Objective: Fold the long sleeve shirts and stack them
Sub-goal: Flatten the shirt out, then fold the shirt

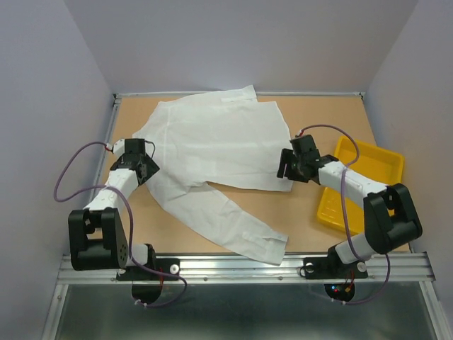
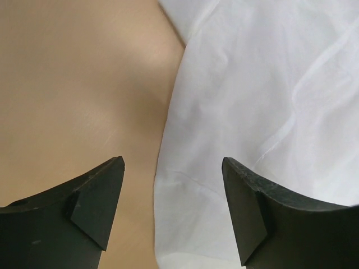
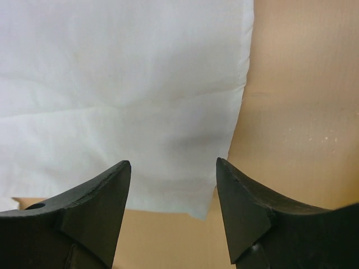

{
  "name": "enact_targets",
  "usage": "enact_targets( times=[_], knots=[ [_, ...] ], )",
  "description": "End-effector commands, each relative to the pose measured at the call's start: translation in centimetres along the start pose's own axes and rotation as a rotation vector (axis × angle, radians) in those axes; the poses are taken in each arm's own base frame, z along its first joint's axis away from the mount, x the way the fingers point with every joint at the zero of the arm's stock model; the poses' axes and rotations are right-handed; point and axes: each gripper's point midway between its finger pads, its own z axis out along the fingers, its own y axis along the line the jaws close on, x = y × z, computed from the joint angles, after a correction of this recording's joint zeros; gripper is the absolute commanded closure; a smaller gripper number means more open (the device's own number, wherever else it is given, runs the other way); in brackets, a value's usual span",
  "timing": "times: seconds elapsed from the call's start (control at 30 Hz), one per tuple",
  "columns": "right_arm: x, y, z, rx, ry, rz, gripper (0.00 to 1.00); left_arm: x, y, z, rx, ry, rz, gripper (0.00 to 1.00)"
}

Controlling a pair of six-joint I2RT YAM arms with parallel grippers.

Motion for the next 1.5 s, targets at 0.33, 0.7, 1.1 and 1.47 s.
enact_targets(
  times=[0.33, 0.7, 1.1, 1.47],
  knots=[
    [-0.1, 0.0, -4.6, -0.083, -0.092, 0.018, 0.30, 5.8, 1.9, 1.1, -0.014, 0.162, 0.009, 0.29],
    [0.8, -0.6, -3.8, -0.053, -0.065, 0.018, 0.30, 7.9, 2.7, 1.7, -0.028, 0.230, 0.051, 0.40],
    [0.6, -0.7, -3.9, -0.051, -0.073, 0.016, 0.30, 8.2, 1.5, 2.8, -0.003, 0.261, 0.058, 0.41],
    [0.7, -0.6, -3.8, -0.052, -0.065, 0.020, 0.30, 8.4, 0.8, 2.6, 0.026, 0.257, 0.039, 0.41]
  ],
)
